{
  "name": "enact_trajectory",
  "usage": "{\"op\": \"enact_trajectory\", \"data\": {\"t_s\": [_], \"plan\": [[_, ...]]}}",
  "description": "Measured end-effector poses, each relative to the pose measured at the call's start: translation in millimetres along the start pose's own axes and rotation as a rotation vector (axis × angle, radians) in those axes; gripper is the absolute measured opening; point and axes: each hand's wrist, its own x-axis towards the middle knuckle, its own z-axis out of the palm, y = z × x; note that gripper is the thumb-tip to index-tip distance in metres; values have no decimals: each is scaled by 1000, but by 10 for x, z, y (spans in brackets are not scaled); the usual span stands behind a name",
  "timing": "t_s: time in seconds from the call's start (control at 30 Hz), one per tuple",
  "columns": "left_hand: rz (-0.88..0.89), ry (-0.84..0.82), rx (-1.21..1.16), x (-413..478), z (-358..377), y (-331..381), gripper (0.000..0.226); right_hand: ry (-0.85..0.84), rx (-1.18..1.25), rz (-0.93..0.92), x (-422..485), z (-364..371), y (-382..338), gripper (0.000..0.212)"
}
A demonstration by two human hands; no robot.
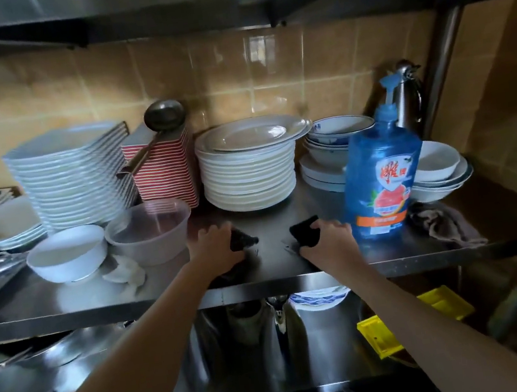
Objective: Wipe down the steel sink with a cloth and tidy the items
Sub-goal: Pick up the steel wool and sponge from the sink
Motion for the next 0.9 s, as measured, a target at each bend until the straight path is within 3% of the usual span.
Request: {"op": "enact_trajectory", "data": {"t_s": [0.6, 0.9], "plan": [[12, 5, -26, 138, 108, 107, 77, 74, -194, -56, 121, 93, 64, 59], [25, 61, -36, -150, 30, -43, 66, 122, -186, -64, -140, -55, -21, 51]]}}
